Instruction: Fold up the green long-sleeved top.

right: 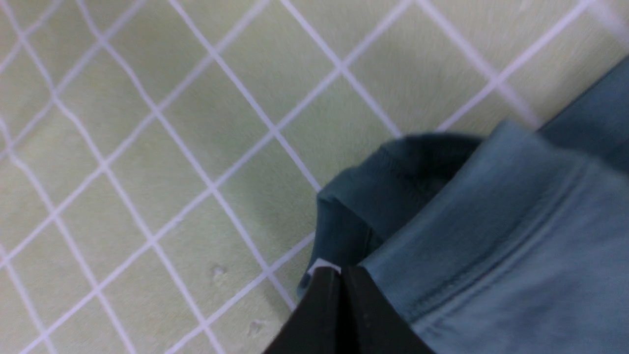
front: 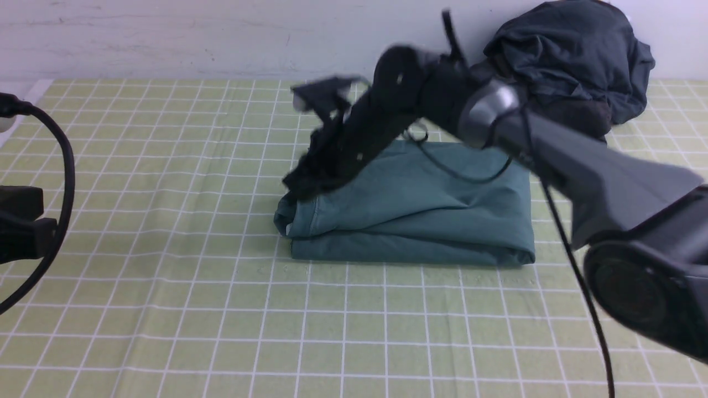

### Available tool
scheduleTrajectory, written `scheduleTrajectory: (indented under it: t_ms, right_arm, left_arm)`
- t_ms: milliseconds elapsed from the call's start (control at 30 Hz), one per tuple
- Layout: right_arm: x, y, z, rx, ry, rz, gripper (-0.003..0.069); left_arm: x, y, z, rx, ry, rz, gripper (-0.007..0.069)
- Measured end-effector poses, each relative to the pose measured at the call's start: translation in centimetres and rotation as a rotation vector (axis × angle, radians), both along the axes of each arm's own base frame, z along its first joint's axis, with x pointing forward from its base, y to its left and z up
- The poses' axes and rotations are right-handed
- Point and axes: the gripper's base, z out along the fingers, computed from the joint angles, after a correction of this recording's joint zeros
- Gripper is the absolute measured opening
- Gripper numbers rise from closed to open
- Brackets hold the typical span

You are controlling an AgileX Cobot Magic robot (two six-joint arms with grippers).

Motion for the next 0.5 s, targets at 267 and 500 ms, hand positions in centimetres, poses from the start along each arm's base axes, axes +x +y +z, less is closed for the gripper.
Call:
scheduleTrajectory:
  t_ms: [267, 500]
  right_arm:
    - [-11.0, -10.7, 28.2, 0.045, -0.718, -0.150, -0.0010]
    - [-19.1, -20.3, 32.9, 0.003, -0.786, -0.370, -0.0010]
  left_arm:
    - [0.0, 0.0, 0.0, 0.002, -0.003, -0.001, -0.0003]
    - [0.0, 0.0, 0.0, 0.001, -0.002, -0.001, -0.0003]
